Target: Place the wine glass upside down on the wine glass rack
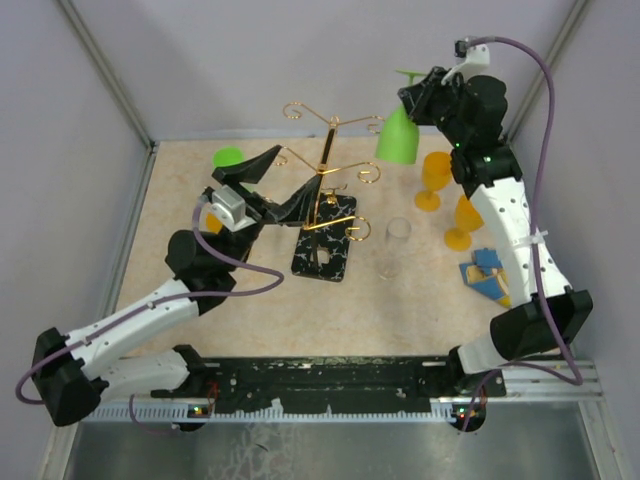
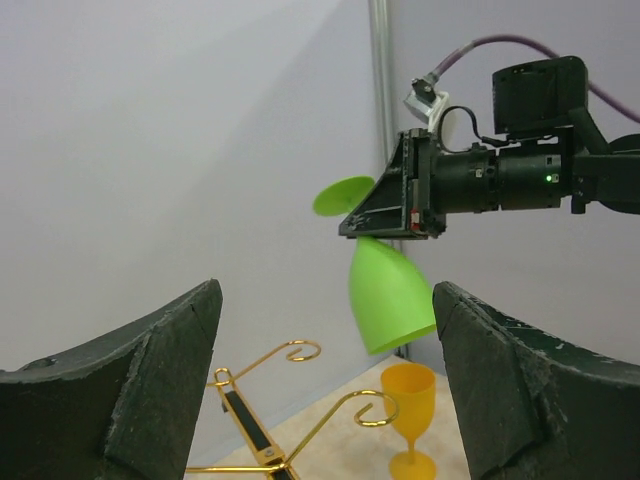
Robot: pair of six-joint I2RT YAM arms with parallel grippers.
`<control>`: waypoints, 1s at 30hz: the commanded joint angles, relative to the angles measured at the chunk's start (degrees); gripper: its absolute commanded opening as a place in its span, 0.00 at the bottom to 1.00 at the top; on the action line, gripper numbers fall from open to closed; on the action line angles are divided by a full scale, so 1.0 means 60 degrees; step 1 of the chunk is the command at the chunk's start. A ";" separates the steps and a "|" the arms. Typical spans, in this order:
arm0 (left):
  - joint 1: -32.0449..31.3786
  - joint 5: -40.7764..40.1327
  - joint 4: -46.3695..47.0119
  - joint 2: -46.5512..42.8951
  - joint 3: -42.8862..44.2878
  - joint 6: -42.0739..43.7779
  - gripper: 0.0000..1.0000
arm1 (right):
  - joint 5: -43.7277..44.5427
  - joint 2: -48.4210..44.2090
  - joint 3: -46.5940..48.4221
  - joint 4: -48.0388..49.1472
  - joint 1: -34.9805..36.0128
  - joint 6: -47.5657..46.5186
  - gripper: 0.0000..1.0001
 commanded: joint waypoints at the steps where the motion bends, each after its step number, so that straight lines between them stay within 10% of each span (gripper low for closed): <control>1: -0.0035 -0.0551 -0.1965 -0.0671 0.0466 0.0424 0.92 | 0.1933 -0.0448 -0.0080 0.0422 -0.0218 -0.2144 0.00; 13: -0.0036 -0.0493 -0.2574 -0.1387 0.0501 0.0688 0.92 | 0.1763 -0.0942 -0.4579 0.5194 -0.0237 -0.3134 0.00; 30: 0.0028 -0.0769 -0.2154 -0.1249 0.0177 0.1302 0.95 | 0.0834 -0.0094 -0.6045 0.7868 0.0676 -0.2891 0.00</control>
